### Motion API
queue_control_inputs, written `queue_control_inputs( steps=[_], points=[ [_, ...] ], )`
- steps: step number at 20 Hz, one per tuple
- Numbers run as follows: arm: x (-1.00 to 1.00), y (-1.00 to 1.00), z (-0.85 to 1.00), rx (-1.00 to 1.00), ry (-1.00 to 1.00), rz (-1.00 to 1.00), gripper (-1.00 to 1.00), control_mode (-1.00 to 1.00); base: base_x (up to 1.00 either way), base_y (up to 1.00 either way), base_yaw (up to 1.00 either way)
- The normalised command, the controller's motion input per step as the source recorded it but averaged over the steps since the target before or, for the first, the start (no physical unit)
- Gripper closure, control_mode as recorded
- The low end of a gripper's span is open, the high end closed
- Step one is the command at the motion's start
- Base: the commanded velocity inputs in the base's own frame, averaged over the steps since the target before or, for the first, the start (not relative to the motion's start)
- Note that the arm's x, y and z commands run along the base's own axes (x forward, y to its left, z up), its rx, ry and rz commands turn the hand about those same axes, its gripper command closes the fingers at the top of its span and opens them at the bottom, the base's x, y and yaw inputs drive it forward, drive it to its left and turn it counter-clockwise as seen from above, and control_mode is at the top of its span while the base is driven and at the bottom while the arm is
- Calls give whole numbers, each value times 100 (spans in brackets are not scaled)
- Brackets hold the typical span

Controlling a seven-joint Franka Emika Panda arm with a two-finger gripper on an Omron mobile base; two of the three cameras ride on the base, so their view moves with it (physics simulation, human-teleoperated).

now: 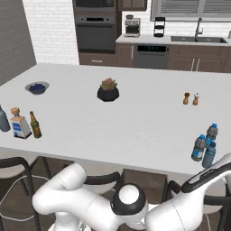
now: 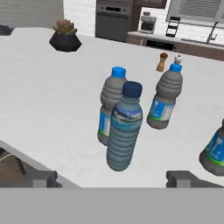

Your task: Move the plastic bottles in the middle to the plastics group, and the glass bottles in the middle to the glass group.

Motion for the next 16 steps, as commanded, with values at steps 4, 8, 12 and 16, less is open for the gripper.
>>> queue_control_inputs(
  steps=[4,8,12,16],
  points=[
    [-84,53,9,-13,0,-21,-100,-100,0,0,0],
    [-55,76,33,-22,0,-10,-100,-100,0,0,0],
    [-37,95,31,-20,5,-1,-100,-100,0,0,0],
    [-23,100,20,-22,10,0,-100,-100,0,0,0]
  ],
)
